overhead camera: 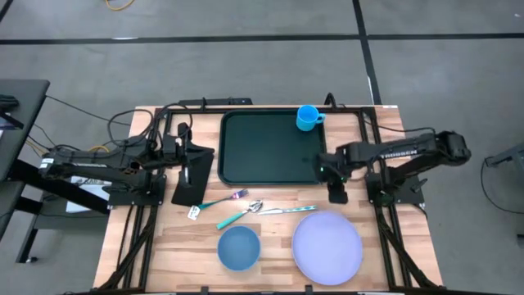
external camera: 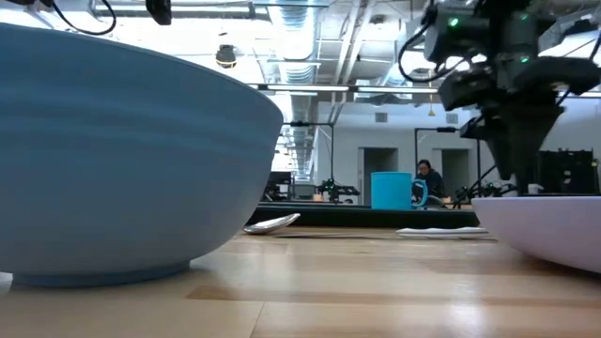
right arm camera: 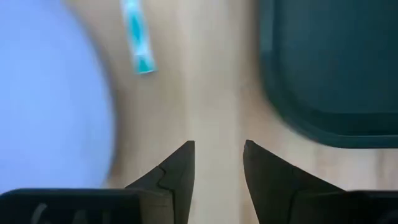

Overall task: Set up tray
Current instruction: Put the purple plate under the blue mug on the black serving tray

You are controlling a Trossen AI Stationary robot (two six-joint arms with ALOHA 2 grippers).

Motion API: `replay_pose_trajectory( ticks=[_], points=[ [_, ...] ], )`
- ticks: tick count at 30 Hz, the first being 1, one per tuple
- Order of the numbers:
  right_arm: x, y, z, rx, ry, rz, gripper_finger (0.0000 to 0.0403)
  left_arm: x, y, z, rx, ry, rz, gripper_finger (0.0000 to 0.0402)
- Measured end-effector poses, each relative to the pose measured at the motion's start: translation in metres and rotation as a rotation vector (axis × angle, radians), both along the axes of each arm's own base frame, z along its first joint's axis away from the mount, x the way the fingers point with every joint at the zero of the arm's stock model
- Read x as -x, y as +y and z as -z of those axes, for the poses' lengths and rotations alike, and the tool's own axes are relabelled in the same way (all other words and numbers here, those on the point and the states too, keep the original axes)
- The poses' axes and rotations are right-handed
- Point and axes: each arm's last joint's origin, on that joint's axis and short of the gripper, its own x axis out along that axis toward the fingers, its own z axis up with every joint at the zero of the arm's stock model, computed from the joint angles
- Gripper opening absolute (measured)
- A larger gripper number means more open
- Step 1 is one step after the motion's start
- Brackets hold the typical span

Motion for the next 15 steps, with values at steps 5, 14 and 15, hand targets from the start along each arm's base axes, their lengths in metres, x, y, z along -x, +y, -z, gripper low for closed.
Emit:
replay_pose_trajectory(
  ticks=[5,14,15],
  points=[
    [0.001,0.027,0.000,-0.031,-0.001,-0.057,0.0126,-0.005,0.000,0.000,-0.030,-0.005,-0.006,0.0000],
    [-0.002,0.065,0.016,-0.043,0.048,-0.113,0.0126,-0.007,0.000,-0.001,-0.033,-0.027,-0.007,0.0000],
    [-0.003,0.068,0.019,-0.044,0.049,-0.112,0.0126,-0.007,0.000,-0.001,-0.033,-0.027,-0.007,0.0000]
  ],
)
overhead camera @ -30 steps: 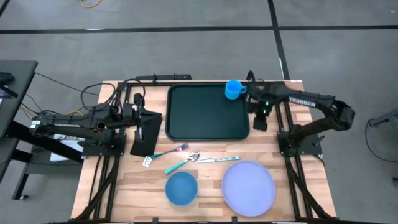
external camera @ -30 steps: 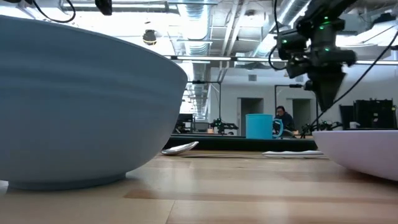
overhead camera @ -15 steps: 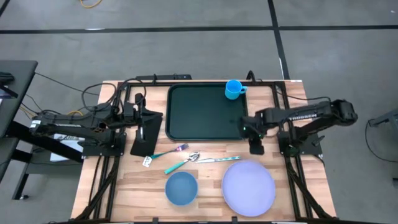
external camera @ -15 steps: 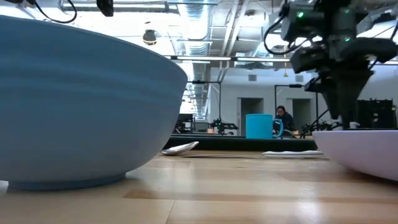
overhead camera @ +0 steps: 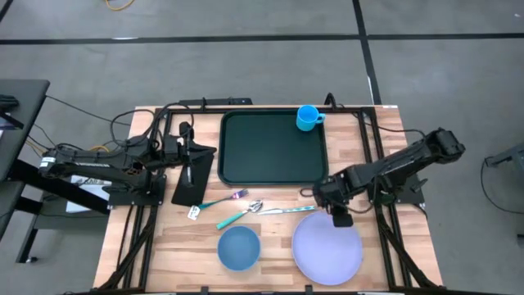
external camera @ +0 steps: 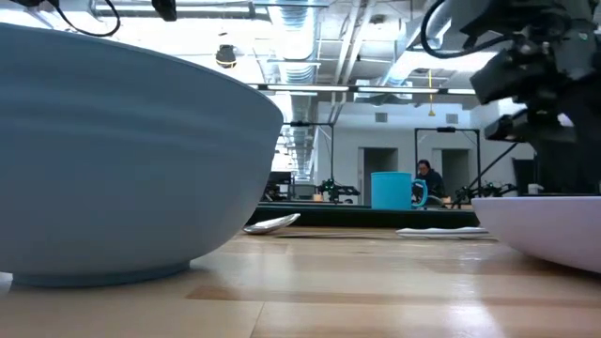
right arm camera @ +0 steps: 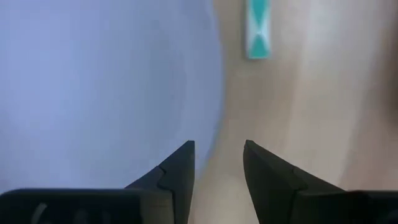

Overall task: Set up tray
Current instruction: Put the purple plate under the blue mug on the black serving tray

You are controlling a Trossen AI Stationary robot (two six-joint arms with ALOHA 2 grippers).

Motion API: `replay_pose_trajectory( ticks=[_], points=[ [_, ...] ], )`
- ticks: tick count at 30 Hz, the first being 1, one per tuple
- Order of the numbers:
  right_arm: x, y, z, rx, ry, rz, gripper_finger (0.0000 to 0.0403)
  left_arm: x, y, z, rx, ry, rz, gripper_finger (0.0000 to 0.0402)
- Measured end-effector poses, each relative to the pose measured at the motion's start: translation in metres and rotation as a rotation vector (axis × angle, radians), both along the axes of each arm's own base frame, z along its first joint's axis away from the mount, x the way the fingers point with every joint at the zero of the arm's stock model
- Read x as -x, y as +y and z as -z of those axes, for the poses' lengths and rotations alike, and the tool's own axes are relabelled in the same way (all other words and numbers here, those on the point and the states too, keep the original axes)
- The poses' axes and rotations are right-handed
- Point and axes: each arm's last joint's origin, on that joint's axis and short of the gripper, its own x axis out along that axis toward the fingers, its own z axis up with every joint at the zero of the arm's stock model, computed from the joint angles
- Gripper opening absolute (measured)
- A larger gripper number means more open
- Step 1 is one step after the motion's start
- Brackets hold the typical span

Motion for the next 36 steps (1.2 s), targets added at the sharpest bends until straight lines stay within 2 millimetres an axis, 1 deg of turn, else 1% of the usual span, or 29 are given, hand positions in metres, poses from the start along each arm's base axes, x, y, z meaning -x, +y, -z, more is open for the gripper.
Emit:
replay_pose_trajectory(
  ticks=[6,14,18,22,25,30,36],
  points=[
    [-0.003,0.012,0.022,0.023,0.076,-0.016,0.0126,0.000,0.000,0.000,-0.001,0.000,0.007,0.0000],
    [-0.008,0.014,0.043,0.055,0.173,-0.010,0.0126,0.000,0.000,0.000,0.000,0.000,0.007,0.0000],
    [-0.010,0.014,0.049,0.063,0.195,-0.020,0.0126,0.000,0.000,0.000,0.000,0.000,0.007,0.0000],
    [-0.011,0.014,0.050,0.062,0.194,-0.024,0.0123,0.000,0.000,0.000,-0.001,0.000,0.007,0.0000],
    [-0.010,0.014,0.047,0.058,0.180,-0.026,0.0112,0.000,0.000,0.000,-0.001,0.000,0.007,0.0000],
    [-0.011,0.014,0.041,0.039,0.129,-0.028,0.0073,0.000,0.000,0.000,-0.003,0.001,0.007,0.0000],
    [-0.011,0.015,0.038,0.024,0.121,-0.029,0.0026,0.000,0.000,0.000,-0.002,0.000,0.007,0.0000]
  ],
)
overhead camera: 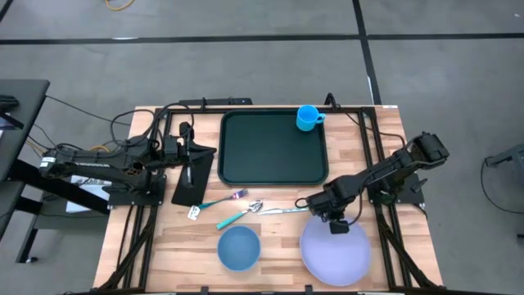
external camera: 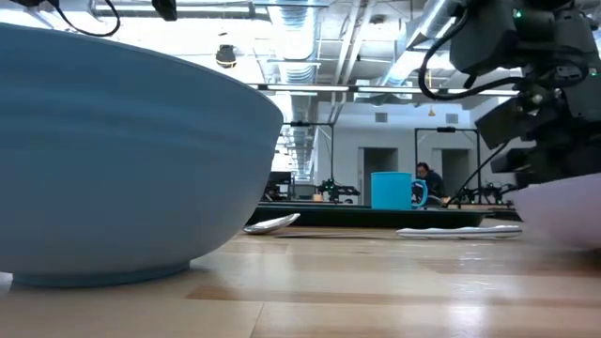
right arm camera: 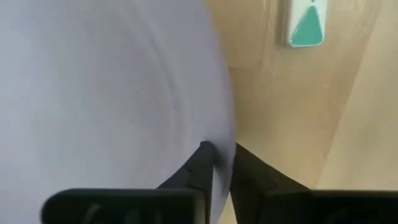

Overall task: Set up tray
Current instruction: Put the purple plate under the blue mug on the black serving tray

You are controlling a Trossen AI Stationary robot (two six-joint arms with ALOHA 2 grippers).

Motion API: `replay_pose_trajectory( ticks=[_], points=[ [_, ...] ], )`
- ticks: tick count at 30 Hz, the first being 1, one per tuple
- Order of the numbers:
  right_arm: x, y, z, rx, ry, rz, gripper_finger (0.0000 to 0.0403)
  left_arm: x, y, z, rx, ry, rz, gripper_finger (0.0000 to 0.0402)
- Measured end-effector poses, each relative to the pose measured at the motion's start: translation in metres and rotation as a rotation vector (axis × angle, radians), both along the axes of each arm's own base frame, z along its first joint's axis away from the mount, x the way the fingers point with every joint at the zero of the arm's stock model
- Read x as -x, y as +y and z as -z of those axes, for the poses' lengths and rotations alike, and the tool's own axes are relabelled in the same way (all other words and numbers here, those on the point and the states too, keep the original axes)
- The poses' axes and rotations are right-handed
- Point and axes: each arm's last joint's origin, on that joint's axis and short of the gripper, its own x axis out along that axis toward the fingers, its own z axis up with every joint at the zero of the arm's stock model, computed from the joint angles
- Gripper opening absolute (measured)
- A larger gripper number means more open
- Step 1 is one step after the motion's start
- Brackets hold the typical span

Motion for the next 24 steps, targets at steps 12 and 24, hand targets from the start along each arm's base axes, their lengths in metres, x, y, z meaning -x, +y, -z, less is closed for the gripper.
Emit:
replay_pose_trajectory(
  ticks=[12,24],
  points=[
    [-0.009,-0.005,-0.011,-0.069,-0.005,-0.058,0.0003,0.000,0.000,0.000,0.000,0.000,0.000,0.0000],
    [-0.050,-0.052,-0.072,0.069,-0.150,-0.199,0.0003,0.000,0.000,0.000,0.001,-0.003,0.001,0.0000]
  ],
)
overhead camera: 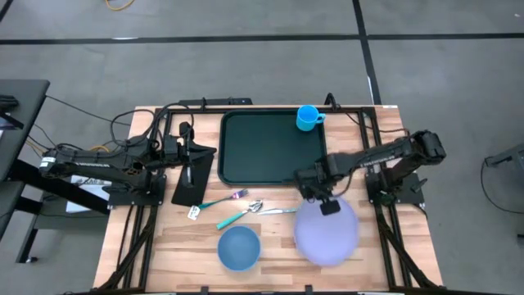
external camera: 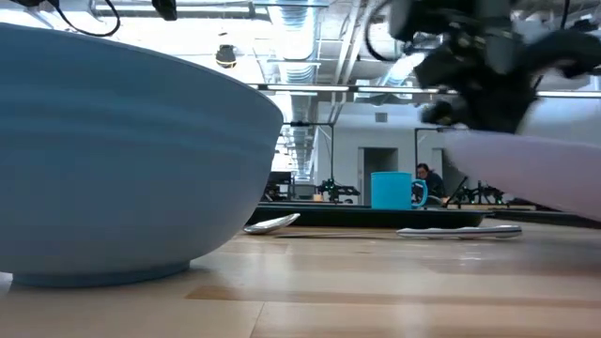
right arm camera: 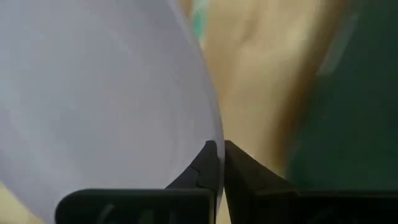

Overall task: Set up tray
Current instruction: Put the purple plate under the blue mug on the black serving tray

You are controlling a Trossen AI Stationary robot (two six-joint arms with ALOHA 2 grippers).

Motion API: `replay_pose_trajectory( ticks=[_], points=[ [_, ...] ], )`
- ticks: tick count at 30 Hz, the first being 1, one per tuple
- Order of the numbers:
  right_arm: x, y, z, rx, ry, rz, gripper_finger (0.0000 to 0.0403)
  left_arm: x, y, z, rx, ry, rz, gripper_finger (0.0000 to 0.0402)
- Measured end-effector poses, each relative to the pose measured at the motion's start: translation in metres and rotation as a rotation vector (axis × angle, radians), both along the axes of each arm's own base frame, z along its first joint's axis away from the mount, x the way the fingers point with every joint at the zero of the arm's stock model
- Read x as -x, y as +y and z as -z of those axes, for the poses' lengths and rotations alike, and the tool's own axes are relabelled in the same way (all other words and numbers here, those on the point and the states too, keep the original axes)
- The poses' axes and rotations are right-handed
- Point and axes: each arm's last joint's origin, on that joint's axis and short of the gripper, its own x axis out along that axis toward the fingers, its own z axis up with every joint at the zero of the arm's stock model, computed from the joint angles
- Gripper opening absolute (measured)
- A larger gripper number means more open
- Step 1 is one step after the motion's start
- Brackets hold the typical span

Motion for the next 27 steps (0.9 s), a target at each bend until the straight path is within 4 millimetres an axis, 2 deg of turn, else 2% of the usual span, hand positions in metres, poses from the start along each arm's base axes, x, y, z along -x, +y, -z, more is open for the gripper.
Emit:
replay_pose_trajectory(
  ticks=[5,15,22,27],
  points=[
    [-0.014,-0.030,-0.038,0.013,-0.085,-0.038,0.0001,0.000,0.000,0.000,0.000,0.000,0.000,0.0000],
    [-0.023,-0.093,-0.105,0.085,-0.250,-0.118,0.0001,0.000,0.000,0.000,-0.012,0.002,-0.002,0.0000],
    [-0.053,-0.139,-0.122,0.130,-0.269,-0.205,0.0000,0.000,0.000,0.000,-0.020,0.005,-0.004,0.0000],
    [-0.085,-0.171,-0.114,0.163,-0.187,-0.344,0.0000,0.000,0.000,0.000,-0.031,0.007,-0.007,0.0000]
  ],
)
